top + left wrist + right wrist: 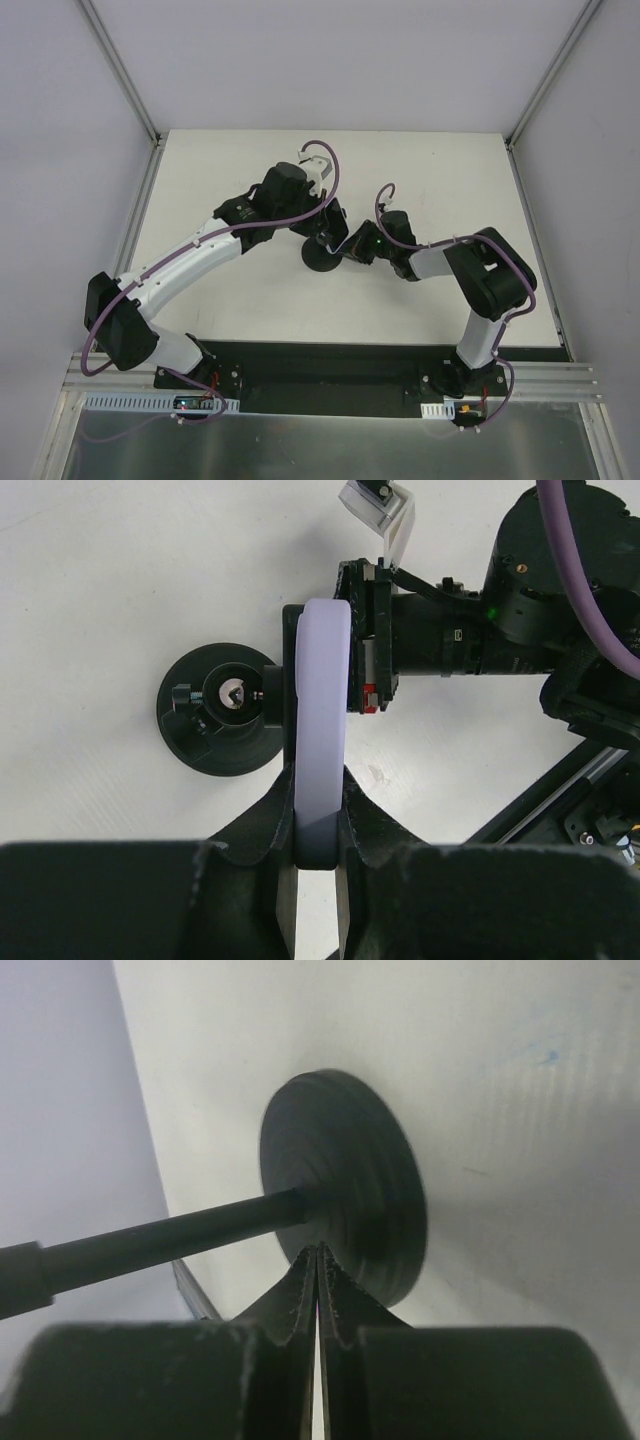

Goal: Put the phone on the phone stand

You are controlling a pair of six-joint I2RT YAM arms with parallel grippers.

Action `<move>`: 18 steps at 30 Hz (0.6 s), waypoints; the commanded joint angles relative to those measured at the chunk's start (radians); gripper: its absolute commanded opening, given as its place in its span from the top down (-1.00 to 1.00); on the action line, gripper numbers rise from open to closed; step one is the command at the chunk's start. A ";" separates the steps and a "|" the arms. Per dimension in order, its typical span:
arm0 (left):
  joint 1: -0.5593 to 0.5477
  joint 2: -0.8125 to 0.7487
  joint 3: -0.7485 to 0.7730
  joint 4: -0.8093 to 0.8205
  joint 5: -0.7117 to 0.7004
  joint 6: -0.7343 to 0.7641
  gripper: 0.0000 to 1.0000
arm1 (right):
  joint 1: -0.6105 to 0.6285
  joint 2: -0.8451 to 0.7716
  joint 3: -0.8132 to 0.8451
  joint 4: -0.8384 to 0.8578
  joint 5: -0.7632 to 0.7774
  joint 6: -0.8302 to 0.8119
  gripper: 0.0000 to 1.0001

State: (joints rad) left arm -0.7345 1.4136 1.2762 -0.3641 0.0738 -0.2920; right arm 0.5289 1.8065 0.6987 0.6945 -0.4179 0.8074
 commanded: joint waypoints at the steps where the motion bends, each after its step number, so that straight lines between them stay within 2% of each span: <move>1: -0.003 -0.047 -0.014 -0.084 -0.003 0.016 1.00 | 0.022 -0.013 0.039 -0.117 0.103 -0.065 0.99; 4: -0.005 -0.027 0.029 -0.149 0.012 0.045 1.00 | 0.039 -0.012 0.054 -0.203 0.154 -0.129 0.99; 18: 0.001 0.065 0.232 -0.419 0.046 0.171 1.00 | 0.057 0.014 0.070 -0.320 0.260 -0.191 0.99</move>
State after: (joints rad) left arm -0.7334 1.4700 1.4185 -0.6075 0.1043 -0.1825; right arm 0.5816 1.8050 0.7738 0.5327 -0.2623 0.6861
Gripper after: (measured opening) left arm 0.120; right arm 0.010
